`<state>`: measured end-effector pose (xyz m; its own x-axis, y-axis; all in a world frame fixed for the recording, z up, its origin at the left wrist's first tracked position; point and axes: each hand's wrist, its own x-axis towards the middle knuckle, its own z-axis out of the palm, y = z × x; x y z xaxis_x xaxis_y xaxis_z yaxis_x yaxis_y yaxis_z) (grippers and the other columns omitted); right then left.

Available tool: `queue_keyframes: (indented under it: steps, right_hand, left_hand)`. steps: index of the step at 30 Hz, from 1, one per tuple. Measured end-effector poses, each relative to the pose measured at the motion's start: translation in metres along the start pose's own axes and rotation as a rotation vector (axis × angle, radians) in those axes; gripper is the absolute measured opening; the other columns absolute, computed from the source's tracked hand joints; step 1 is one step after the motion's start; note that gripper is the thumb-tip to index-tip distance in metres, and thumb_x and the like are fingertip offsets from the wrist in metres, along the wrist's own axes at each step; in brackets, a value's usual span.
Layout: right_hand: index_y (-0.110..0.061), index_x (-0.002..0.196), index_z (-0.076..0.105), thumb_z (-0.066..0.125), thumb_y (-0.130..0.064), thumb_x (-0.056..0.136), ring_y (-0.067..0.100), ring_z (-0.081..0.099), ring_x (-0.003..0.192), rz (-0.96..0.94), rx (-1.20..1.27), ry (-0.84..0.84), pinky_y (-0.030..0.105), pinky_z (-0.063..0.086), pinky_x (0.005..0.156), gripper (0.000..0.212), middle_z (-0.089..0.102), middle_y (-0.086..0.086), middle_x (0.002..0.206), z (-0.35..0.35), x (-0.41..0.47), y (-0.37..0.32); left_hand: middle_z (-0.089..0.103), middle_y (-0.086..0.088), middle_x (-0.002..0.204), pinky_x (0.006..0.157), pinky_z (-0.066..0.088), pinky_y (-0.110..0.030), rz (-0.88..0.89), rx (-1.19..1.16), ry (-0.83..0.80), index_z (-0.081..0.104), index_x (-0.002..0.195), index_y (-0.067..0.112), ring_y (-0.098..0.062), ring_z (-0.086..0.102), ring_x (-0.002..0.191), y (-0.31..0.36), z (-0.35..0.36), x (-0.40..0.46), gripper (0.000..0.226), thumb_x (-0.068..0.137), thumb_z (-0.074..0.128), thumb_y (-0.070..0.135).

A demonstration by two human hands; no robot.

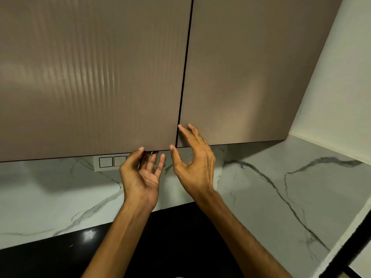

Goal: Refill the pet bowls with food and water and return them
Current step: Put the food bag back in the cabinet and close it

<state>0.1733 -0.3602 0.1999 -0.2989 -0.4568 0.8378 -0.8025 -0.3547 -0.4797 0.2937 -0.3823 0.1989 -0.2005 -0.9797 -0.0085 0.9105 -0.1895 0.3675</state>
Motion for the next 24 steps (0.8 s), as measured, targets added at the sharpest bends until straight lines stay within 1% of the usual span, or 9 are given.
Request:
queue_keyframes:
  steps: [3,7,9,11,13,15,17,20,24]
  right_hand:
    - [-0.025,0.151,0.056,0.074,-0.029,0.095,0.016,0.047,0.147,0.011,-0.037,-0.045,0.045,0.043,0.120,0.059,0.057,0.004,0.154,-0.001,-0.002,-0.005]
    - [-0.027,0.155,0.050,0.072,-0.028,0.096,0.016,0.046,0.148,-0.011,-0.050,-0.068,0.037,0.039,0.120,0.063,0.058,0.000,0.153,-0.007,-0.006,-0.017]
    - [-0.025,0.155,0.050,0.073,-0.024,0.096,0.017,0.047,0.147,-0.038,-0.043,-0.054,0.038,0.040,0.120,0.064,0.058,-0.002,0.153,-0.011,-0.011,-0.024]
    - [-0.025,0.156,0.049,0.073,-0.022,0.096,0.019,0.049,0.146,-0.062,-0.038,-0.044,0.042,0.043,0.119,0.064,0.058,-0.002,0.153,-0.015,-0.015,-0.027]
    - [-0.025,0.156,0.049,0.072,-0.024,0.096,0.019,0.049,0.147,-0.083,-0.036,-0.038,0.045,0.044,0.119,0.065,0.057,-0.003,0.154,-0.019,-0.019,-0.027]
    - [-0.026,0.156,0.048,0.071,-0.028,0.096,0.015,0.046,0.148,-0.097,-0.039,-0.046,0.047,0.044,0.118,0.064,0.056,-0.002,0.155,-0.025,-0.023,-0.026]
    - [-0.028,0.156,0.049,0.070,-0.032,0.096,0.009,0.043,0.146,-0.111,-0.040,-0.057,0.047,0.046,0.116,0.064,0.055,0.002,0.156,-0.033,-0.025,-0.025]
    - [-0.027,0.154,0.052,0.072,-0.036,0.095,0.014,0.048,0.145,-0.155,-0.029,-0.075,0.050,0.048,0.113,0.063,0.051,0.005,0.159,-0.046,-0.027,-0.025]
    - [-0.028,0.154,0.053,0.072,-0.040,0.095,0.015,0.048,0.145,-0.223,-0.032,-0.105,0.044,0.046,0.112,0.063,0.048,0.005,0.161,-0.058,-0.027,-0.023]
  left_hand:
    - [0.068,-0.010,0.121,0.098,0.058,-0.043,-0.005,0.017,0.011,0.065,0.093,0.014,-0.028,0.066,0.123,0.000,0.003,-0.011,0.007,0.089,0.067,0.009]
    - [0.071,-0.007,0.115,0.100,0.056,-0.041,-0.027,0.027,0.018,0.067,0.091,0.015,-0.026,0.065,0.123,0.001,0.004,-0.029,0.008,0.092,0.066,0.007]
    - [0.071,-0.007,0.115,0.096,0.058,-0.039,-0.035,0.046,0.017,0.067,0.091,0.014,-0.025,0.065,0.123,0.001,0.002,-0.036,0.008,0.092,0.066,0.007]
    - [0.071,-0.008,0.116,0.088,0.060,-0.036,-0.036,0.063,0.024,0.068,0.093,0.013,-0.025,0.066,0.121,0.000,-0.001,-0.043,0.007,0.092,0.067,0.006]
    - [0.072,-0.008,0.112,0.082,0.061,-0.034,-0.025,0.084,0.027,0.068,0.094,0.012,-0.024,0.068,0.119,-0.001,-0.002,-0.049,0.008,0.091,0.066,0.005]
    - [0.073,-0.007,0.106,0.079,0.061,-0.031,-0.017,0.094,0.024,0.068,0.091,0.012,-0.023,0.068,0.116,-0.002,-0.002,-0.056,0.009,0.091,0.066,0.003]
    - [0.073,-0.006,0.100,0.078,0.061,-0.030,-0.004,0.103,0.021,0.068,0.088,0.011,-0.022,0.069,0.112,-0.003,-0.002,-0.062,0.011,0.092,0.064,0.002]
    - [0.071,-0.005,0.097,0.079,0.059,-0.029,0.017,0.127,0.022,0.068,0.089,0.011,-0.021,0.068,0.106,-0.005,-0.001,-0.072,0.012,0.092,0.063,0.001]
    - [0.070,-0.005,0.096,0.083,0.056,-0.030,0.063,0.157,0.046,0.068,0.089,0.011,-0.020,0.065,0.103,-0.008,0.001,-0.085,0.012,0.091,0.063,0.001]
